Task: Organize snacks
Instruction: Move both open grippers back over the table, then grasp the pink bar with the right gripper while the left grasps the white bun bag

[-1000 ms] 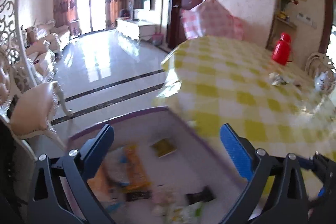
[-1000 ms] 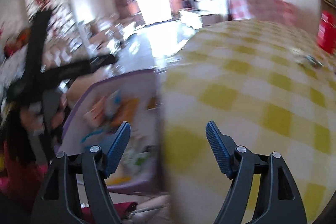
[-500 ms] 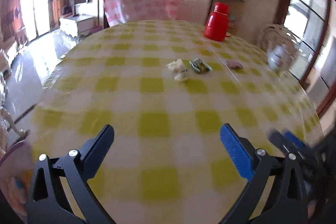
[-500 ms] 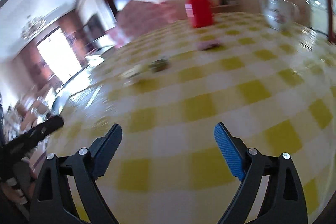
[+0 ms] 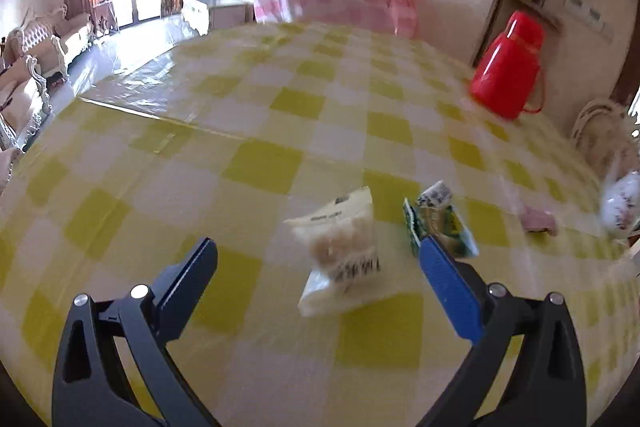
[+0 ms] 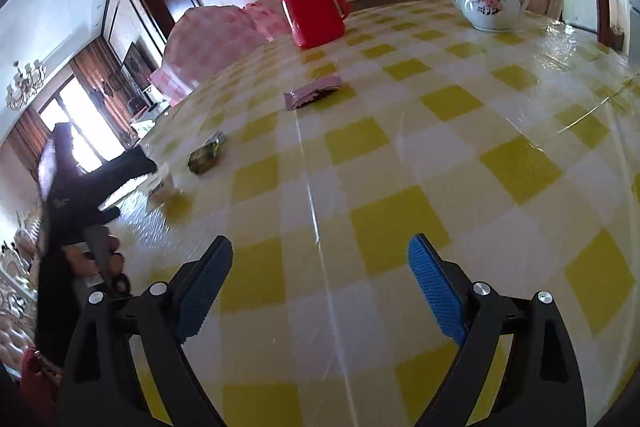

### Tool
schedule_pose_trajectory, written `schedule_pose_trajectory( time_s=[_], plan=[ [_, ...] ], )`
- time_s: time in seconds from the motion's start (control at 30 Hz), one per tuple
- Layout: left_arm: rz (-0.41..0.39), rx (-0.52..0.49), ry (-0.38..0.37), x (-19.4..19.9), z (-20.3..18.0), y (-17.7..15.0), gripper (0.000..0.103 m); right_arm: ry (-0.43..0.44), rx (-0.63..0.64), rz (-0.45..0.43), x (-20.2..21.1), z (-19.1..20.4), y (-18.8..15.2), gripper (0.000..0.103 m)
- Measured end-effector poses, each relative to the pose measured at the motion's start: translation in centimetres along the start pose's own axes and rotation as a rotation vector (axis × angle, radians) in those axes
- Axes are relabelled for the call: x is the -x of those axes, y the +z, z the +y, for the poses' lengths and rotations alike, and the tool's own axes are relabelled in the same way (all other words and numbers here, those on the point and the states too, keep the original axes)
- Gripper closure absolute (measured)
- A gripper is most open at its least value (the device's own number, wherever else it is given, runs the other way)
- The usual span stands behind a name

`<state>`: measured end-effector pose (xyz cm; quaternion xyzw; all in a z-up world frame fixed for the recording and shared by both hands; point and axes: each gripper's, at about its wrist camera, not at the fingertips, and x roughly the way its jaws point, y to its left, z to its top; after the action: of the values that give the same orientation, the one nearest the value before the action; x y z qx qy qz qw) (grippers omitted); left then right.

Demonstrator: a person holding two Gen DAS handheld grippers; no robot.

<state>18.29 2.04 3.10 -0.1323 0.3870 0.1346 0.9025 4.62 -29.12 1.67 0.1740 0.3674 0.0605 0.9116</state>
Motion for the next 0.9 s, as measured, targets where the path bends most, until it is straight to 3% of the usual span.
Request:
schedule_pose_trajectory(
  time_s=[0.13,0.2,0.27,0.33,0.4,0.47,0.6,0.7,0.8,0.9],
  plan=[
    [0.095,-0.042,0.016,-3.6,-0.6,0.2,0.002,0.0,0.021,-0.021,-1.8,0.3,1.8,0.016],
    [0.078,-0.086,0.005,-3.4,-1.1,0.3,0.005,-0.014,0.022,-0.021,-3.4,0.6,3.1,0.016],
    [0.086,-0.097,0.007,-3.6,-1.0,0.2,0.016,-0.048,-0.001,-0.011,-5.3,0.8,4.6,0.016],
    [0.075,-0.106,0.037,-3.4,-0.8,0.2,0.044,-0.066,-0.045,0.004,-7.7,0.9,6.4,0.016],
    [0.07,-0.109,0.034,-3.4,-0.5,0.3,0.05,-0.082,-0.095,0.011,-10.1,1.3,8.1,0.016],
    [0.071,-0.112,0.025,-3.4,-0.4,0.3,0.05,-0.105,-0.146,0.016,-12.3,1.7,9.8,0.016],
    [0.082,-0.131,-0.016,-3.9,-0.8,0.6,0.032,-0.174,-0.304,0.029,-16.2,2.5,12.1,0.013],
    [0.084,-0.123,-0.048,-4.2,-0.7,0.8,0.025,-0.21,-0.344,0.034,-18.5,4.1,13.7,0.014],
    [0.082,-0.116,-0.063,-4.1,-0.6,0.8,0.024,-0.283,-0.289,0.039,-20.9,6.0,15.0,0.018],
    [0.086,-0.126,-0.068,-4.2,-0.8,0.8,0.021,-0.381,-0.18,0.044,-22.8,7.4,15.7,0.029]
  ],
)
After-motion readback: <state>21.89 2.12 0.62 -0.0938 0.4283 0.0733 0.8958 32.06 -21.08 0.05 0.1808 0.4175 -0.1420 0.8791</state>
